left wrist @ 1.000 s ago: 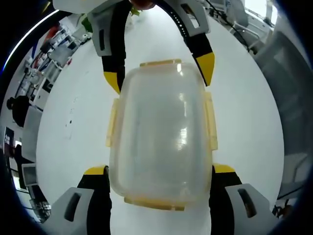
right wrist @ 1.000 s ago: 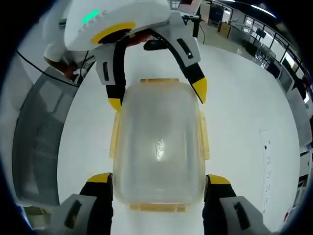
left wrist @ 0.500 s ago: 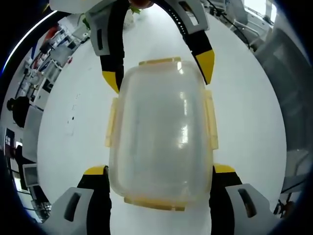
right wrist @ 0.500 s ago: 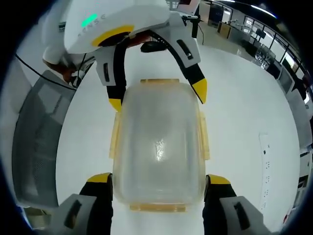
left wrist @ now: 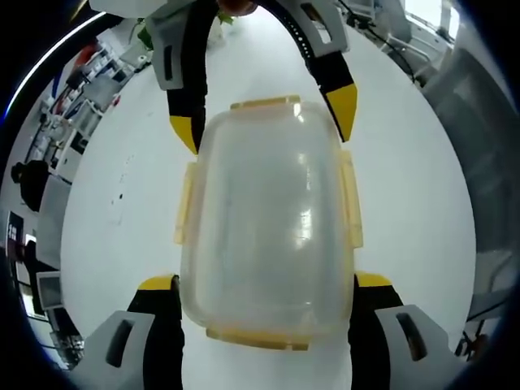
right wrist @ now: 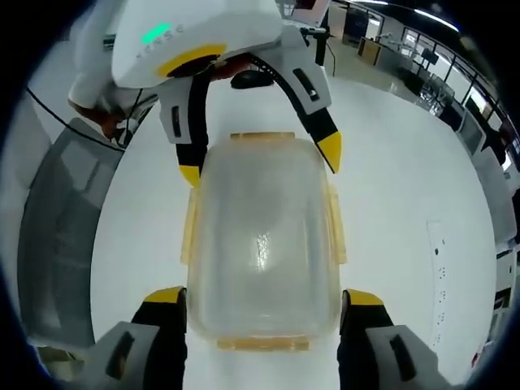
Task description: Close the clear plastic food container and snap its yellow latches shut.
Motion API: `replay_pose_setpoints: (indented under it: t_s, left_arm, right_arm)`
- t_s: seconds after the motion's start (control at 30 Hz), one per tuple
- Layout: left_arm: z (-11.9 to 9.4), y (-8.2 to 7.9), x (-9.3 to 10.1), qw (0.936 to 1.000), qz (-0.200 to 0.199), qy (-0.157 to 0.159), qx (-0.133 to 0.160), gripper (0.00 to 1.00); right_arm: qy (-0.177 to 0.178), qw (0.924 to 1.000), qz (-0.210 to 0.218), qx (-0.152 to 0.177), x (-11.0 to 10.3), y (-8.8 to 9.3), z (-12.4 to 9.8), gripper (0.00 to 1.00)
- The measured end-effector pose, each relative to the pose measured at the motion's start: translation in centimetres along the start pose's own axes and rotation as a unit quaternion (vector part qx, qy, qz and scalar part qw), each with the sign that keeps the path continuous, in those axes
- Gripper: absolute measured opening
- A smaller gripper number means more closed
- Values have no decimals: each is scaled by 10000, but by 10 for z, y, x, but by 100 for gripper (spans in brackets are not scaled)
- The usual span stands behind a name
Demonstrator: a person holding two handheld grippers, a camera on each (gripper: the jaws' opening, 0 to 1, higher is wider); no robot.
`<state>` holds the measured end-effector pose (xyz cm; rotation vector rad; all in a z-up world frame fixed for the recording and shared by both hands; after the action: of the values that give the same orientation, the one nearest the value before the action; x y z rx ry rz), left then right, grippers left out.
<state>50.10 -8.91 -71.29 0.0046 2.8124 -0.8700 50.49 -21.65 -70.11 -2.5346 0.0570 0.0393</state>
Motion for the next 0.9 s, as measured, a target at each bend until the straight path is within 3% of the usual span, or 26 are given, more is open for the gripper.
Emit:
replay_pose_setpoints:
  t_s: [0.07, 0.2, 0.37, 0.5, 0.9]
  left_arm:
    - [-2, -2, 0, 9999, -58, -4, 129, 81]
    - [-8, 0, 1, 9999, 49, -34, 115, 82]
    - [-15, 0, 2, 9991, -252, -164, 305, 85]
    - [-19, -2, 6, 9970, -469, -323, 516, 80]
    - [-36, -7, 15, 9967, -434, -424, 530, 83]
  right_arm:
    - [-15, 9999, 84, 75, -1, 0, -3, 80]
    - [82, 9998, 96, 139, -1, 2, -9, 85]
    - [251, 9992, 190, 258, -4, 3, -19, 84]
    - [410, 9980, 281, 381, -7, 4, -26, 84]
    - [578, 9960, 494, 477, -28, 13, -32, 84]
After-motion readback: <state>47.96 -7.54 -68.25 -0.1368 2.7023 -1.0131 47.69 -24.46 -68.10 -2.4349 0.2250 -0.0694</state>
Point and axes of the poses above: the point that each gripper's makers call its tool centre point, and the gripper's own axes: z roughly forward along the fingers, x roughly to its right, y roughly out of its underside, the point moved 6 cm from there along -z, roughly backward along the fingers, and after that the axes turned 12 degrees about x, right-handed, at the moved point
